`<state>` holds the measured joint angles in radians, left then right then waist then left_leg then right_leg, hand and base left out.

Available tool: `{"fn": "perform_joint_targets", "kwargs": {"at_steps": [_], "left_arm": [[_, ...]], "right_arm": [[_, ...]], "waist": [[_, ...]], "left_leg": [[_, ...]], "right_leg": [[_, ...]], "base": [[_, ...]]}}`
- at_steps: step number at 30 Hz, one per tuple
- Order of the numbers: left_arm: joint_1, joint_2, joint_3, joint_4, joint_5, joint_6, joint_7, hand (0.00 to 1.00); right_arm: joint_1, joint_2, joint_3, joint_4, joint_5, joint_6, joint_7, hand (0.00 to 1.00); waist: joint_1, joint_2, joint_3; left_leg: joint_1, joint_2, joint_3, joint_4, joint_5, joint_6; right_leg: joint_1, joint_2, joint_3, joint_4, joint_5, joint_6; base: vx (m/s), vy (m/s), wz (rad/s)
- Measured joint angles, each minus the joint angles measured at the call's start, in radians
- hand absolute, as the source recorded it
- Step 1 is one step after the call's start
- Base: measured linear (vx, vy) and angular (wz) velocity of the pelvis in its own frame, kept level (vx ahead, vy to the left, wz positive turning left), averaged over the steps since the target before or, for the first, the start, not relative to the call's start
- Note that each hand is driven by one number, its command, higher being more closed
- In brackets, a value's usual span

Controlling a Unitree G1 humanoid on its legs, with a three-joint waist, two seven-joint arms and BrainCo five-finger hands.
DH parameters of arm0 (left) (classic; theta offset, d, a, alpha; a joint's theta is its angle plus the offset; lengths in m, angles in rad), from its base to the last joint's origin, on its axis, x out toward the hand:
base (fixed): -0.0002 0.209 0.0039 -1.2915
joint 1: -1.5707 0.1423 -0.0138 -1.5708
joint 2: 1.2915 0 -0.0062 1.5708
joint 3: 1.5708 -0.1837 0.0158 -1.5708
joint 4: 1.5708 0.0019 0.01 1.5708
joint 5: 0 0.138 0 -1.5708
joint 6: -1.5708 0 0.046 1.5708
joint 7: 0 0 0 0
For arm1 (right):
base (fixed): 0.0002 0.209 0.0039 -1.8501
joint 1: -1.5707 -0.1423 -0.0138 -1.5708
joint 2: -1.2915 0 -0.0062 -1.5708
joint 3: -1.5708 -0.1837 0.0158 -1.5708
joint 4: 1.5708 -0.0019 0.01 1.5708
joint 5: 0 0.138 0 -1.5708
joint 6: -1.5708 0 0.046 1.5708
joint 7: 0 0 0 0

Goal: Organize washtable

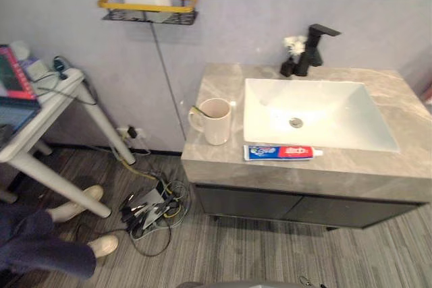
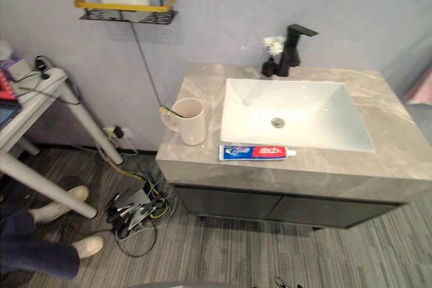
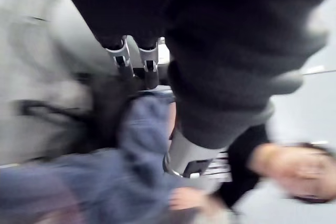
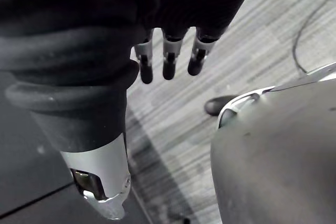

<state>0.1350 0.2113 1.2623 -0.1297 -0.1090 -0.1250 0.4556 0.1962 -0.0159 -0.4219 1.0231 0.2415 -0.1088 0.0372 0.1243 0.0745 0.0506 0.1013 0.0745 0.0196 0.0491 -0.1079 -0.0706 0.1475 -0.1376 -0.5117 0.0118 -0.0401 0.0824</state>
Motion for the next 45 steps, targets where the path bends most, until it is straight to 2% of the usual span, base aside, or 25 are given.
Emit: {"fn": "perform_joint_targets", "kwargs": {"at_steps": [2, 3, 5, 6, 7, 8, 9, 10, 12, 14, 15, 17, 18, 22, 25, 28, 29, 32, 38, 43, 45], "left_arm": [[-0.044, 0.002, -0.076, -0.213, 0.069, -0.001, 0.056, 0.00], [-0.049, 0.003, -0.106, -0.265, 0.089, -0.002, 0.056, 0.00], [-0.056, 0.026, -0.253, -0.445, 0.137, -0.017, 0.057, 0.00], [-0.066, 0.037, -0.296, -0.481, 0.149, -0.020, 0.051, 0.00], [-0.093, 0.064, -0.400, -0.543, 0.162, -0.033, 0.043, 0.00], [-0.127, 0.093, -0.514, -0.589, 0.162, -0.045, 0.018, 0.00], [-0.146, 0.108, -0.577, -0.605, 0.160, -0.054, -0.007, 0.00], [-0.192, 0.137, -0.704, -0.621, 0.160, -0.067, -0.047, 0.00], [-0.293, 0.182, -0.902, -0.624, 0.152, -0.081, -0.103, 0.00], [-0.373, 0.211, -1.031, -0.622, 0.123, -0.083, -0.144, 0.00], [-0.460, 0.231, -1.166, -0.587, 0.106, -0.097, -0.187, 0.00], [-0.568, 0.234, -1.321, -0.496, 0.060, -0.115, -0.243, 0.00], [-0.636, 0.233, -1.416, -0.421, 0.028, -0.114, -0.272, 0.00], [-0.747, 0.209, -1.669, -0.231, -0.006, -0.076, -0.372, 0.00], [-0.751, 0.185, -1.784, -0.187, -0.007, -0.067, -0.444, 0.00], [-0.751, 0.181, -1.857, -0.162, -0.007, -0.056, -0.507, 0.00], [-0.750, 0.182, -1.887, -0.149, -0.007, -0.054, -0.527, 0.00], [-0.743, 0.182, -1.926, -0.117, -0.010, -0.037, -0.581, 0.00], [-0.739, 0.174, -1.927, -0.051, -0.013, -0.022, -0.608, 0.00], [-0.700, 0.134, -1.923, 0.073, 0.079, -0.007, -0.604, 0.00], [-0.692, 0.132, -1.921, 0.143, 0.129, 0.005, -0.603, 0.00]], "right_arm": [[0.000, 0.000, 0.021, -0.031, -0.018, 0.002, 0.008, 0.00], [-0.001, -0.001, 0.022, -0.032, -0.019, 0.003, 0.007, 0.00], [-0.007, 0.002, 0.041, -0.048, -0.019, 0.006, 0.007, 0.00], [-0.013, 0.005, 0.045, -0.054, -0.019, 0.007, 0.007, 0.00], [-0.021, 0.009, 0.066, -0.060, -0.019, 0.007, 0.008, 0.00], [-0.032, 0.010, 0.088, -0.060, -0.021, 0.008, 0.008, 0.00], [-0.037, 0.010, 0.092, -0.061, -0.023, 0.009, 0.009, 0.00], [-0.043, 0.010, 0.113, -0.062, -0.029, 0.009, 0.009, 0.00], [-0.054, 0.009, 0.131, -0.062, -0.038, 0.011, 0.010, 0.00], [-0.056, 0.005, 0.146, -0.061, -0.038, 0.016, 0.009, 0.00], [-0.064, -0.001, 0.148, -0.048, -0.038, 0.024, 0.010, 0.00], [-0.085, -0.013, 0.147, -0.005, -0.037, 0.031, 0.010, 0.00], [-0.101, -0.025, 0.145, 0.022, -0.037, 0.034, 0.010, 0.00], [-0.134, -0.051, 0.141, 0.087, -0.036, 0.041, 0.015, 0.00], [-0.150, -0.067, 0.137, 0.116, -0.036, 0.042, 0.028, 0.00], [-0.145, -0.095, 0.127, 0.152, -0.036, 0.045, 0.028, 0.00], [-0.146, -0.099, 0.127, 0.170, -0.036, 0.046, 0.028, 0.00], [-0.135, -0.104, 0.126, 0.180, -0.029, 0.047, 0.029, 0.00], [-0.135, -0.113, 0.149, 0.180, -0.028, 0.045, 0.030, 0.00], [-0.162, -0.114, 0.149, 0.178, -0.030, 0.046, 0.035, 0.00], [-0.172, -0.109, 0.149, 0.165, -0.037, 0.045, 0.035, 0.00]], "waist": [[0.000, 0.011, -0.014], [0.003, 0.012, -0.017], [0.004, 0.013, -0.033], [0.005, 0.013, -0.033], [0.006, 0.013, -0.033], [0.003, 0.013, -0.033], [-0.001, 0.014, -0.033], [-0.003, 0.016, -0.036], [-0.013, 0.018, -0.041], [-0.024, 0.018, -0.044], [-0.029, 0.020, -0.052], [-0.032, 0.027, -0.063], [-0.042, 0.033, -0.067], [-0.069, 0.046, -0.074], [-0.091, 0.052, -0.072], [-0.096, 0.064, -0.069], [-0.107, 0.062, -0.067], [-0.113, 0.058, -0.065], [-0.122, 0.043, -0.054], [-0.148, 0.036, -0.012], [-0.168, 0.034, 0.001]], "left_leg": [[-0.004, -0.012, -0.048, 0.008, 0.001, 0.003], [-0.005, -0.014, -0.054, 0.009, 0.002, 0.004], [-0.021, -0.020, -0.086, 0.025, 0.003, 0.006], [-0.022, -0.020, -0.092, 0.026, 0.005, 0.008], [-0.024, -0.020, -0.096, 0.028, 0.007, 0.011], [-0.024, -0.019, -0.097, 0.030, 0.008, 0.012], [-0.024, -0.019, -0.097, 0.031, 0.008, 0.012], [-0.024, -0.020, -0.097, 0.032, 0.008, 0.012], [-0.023, -0.021, -0.094, 0.035, 0.009, 0.015], [-0.020, -0.022, -0.093, 0.036, 0.012, 0.018], [-0.022, -0.022, -0.090, 0.034, 0.013, 0.017], [-0.020, -0.021, -0.082, 0.026, 0.020, 0.014], [-0.018, -0.022, -0.083, 0.022, 0.025, 0.015], [-0.008, -0.024, -0.095, 0.021, 0.047, 0.009], [-0.006, -0.019, -0.100, 0.020, 0.052, 0.008], [0.005, -0.008, -0.101, 0.019, 0.055, 0.003], [0.005, -0.004, -0.102, 0.018, 0.058, -0.002], [0.007, 0.012, -0.100, 0.010, 0.058, -0.002], [0.000, 0.026, -0.102, -0.008, 0.058, -0.002], [0.010, 0.029, -0.100, -0.035, 0.056, -0.004], [0.001, 0.031, -0.099, -0.054, 0.056, -0.004]], "right_leg": [[0.027, -0.011, -0.046, 0.003, -0.008, 0.010], [0.032, -0.014, -0.056, 0.004, -0.009, 0.012], [0.042, -0.019, -0.089, 0.005, -0.012, 0.013], [0.043, -0.020, -0.093, 0.006, -0.012, 0.013], [0.043, -0.021, -0.094, 0.009, -0.012, 0.012], [0.043, -0.021, -0.094, 0.015, -0.013, 0.011], [0.042, -0.021, -0.093, 0.020, -0.014, 0.010], [0.041, -0.020, -0.092, 0.024, -0.015, 0.010], [0.038, -0.021, -0.088, 0.030, -0.015, 0.010], [0.038, -0.023, -0.085, 0.033, -0.015, 0.010], [0.031, -0.023, -0.078, 0.034, -0.015, 0.010], [0.022, -0.022, -0.063, 0.035, -0.014, 0.010], [0.021, -0.022, -0.061, 0.035, -0.013, 0.011], [0.022, -0.021, -0.040, 0.029, -0.010, 0.006], [0.023, -0.011, -0.024, 0.020, -0.010, 0.003], [0.023, -0.001, -0.002, 0.018, -0.013, -0.005], [0.022, 0.003, -0.002, 0.018, -0.015, -0.009], [0.012, 0.020, 0.015, 0.017, -0.016, -0.019], [-0.010, 0.032, 0.024, 0.021, -0.019, -0.032], [-0.020, 0.041, 0.048, 0.010, -0.010, -0.037], [-0.031, 0.047, 0.053, -0.012, 0.010, -0.036]], "base": [[-0.05, 0.013, 0.59], [-0.04, 0.011, 0.53], [-0.05, 0.012, 0.43], [-0.05, 0.011, 0.25], [-0.06, 0.009, 0.09], [-0.07, 0.005, 0.03], [-0.08, 0.002, -0.03], [-0.07, 0.004, -0.04], [-0.05, 0.010, -0.04], [-0.01, 0.007, -0.03], [-0.02, 0.013, -0.09], [-0.01, 0.010, -0.14], [0.00, 0.003, -0.06], [0.01, -0.011, -0.12], [-0.03, -0.060, -0.19], [-0.01, -0.047, -0.20], [-0.02, -0.054, -0.04], [-0.03, -0.051, -0.14], [-0.01, -0.015, -0.05], [-0.03, 0.014, -0.07], [-0.01, 0.022, -0.08]]}}
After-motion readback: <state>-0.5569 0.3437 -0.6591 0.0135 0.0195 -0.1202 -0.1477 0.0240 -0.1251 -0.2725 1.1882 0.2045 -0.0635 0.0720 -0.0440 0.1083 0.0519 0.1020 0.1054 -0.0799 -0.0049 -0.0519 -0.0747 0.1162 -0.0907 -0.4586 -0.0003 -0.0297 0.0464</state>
